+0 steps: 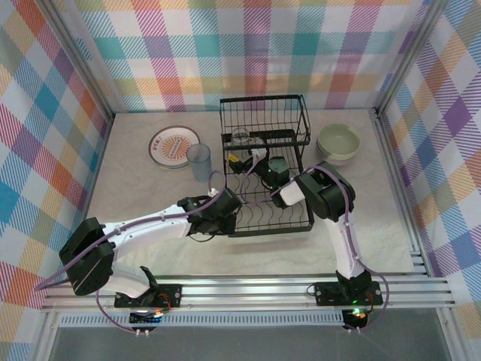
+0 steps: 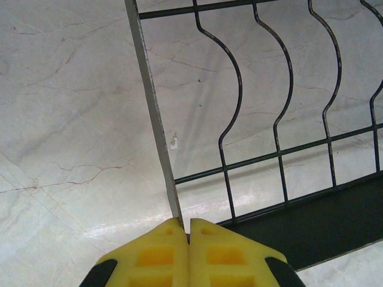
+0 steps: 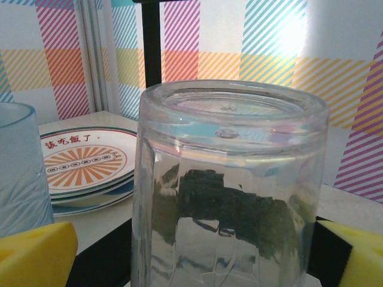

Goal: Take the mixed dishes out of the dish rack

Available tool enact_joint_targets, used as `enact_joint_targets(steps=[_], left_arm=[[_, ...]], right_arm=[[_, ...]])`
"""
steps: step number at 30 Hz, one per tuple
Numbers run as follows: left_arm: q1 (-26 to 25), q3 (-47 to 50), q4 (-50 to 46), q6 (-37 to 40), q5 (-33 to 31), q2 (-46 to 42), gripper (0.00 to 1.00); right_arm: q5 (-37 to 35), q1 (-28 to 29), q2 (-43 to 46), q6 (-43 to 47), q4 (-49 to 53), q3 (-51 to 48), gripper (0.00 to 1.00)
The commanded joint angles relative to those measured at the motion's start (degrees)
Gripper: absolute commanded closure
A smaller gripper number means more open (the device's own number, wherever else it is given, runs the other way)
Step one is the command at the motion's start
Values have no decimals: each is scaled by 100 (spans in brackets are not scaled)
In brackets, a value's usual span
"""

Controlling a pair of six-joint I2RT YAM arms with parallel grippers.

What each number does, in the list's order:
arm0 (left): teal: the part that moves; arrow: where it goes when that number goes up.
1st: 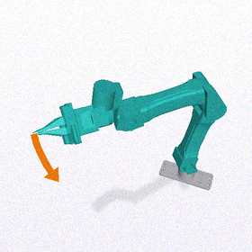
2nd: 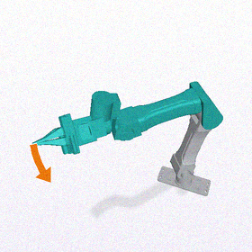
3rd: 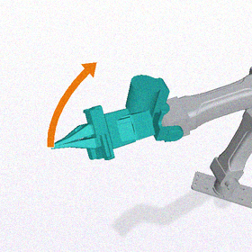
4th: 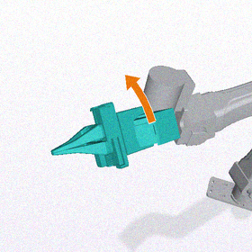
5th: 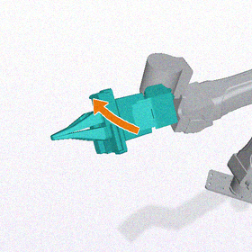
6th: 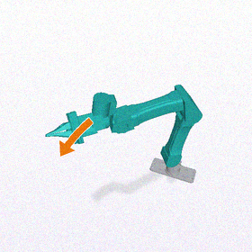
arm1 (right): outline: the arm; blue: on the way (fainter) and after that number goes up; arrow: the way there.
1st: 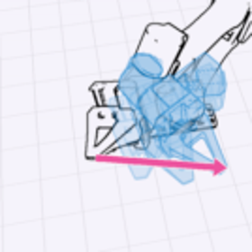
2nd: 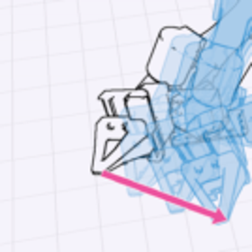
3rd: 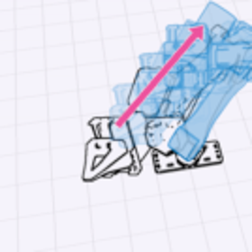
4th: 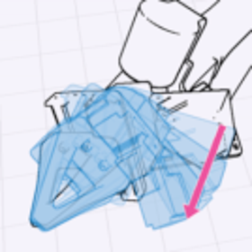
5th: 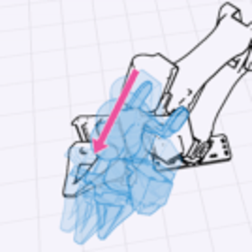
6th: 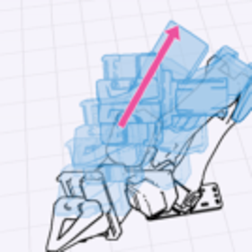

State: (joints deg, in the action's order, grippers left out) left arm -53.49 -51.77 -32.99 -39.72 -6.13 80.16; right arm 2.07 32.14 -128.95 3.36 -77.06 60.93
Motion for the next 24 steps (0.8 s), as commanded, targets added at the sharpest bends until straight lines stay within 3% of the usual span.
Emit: enact_joint_targets(steps=[1,10,16,24], left_arm=[[-179,-226,-213,82,425,-141,100],[-179,-265,-146,19,423,-13,100],[-170,-306,-68,-35,340,86,100],[-110,-326,86,-88,366,246,100]], right_arm=[[-26,-138,-80,-78,-118,224,1],[-57,-138,-22,-189,-354,18,31],[-18,-138,103,-321,-354,-118,39],[-99,-138,371,-476,-354,-443,41]])
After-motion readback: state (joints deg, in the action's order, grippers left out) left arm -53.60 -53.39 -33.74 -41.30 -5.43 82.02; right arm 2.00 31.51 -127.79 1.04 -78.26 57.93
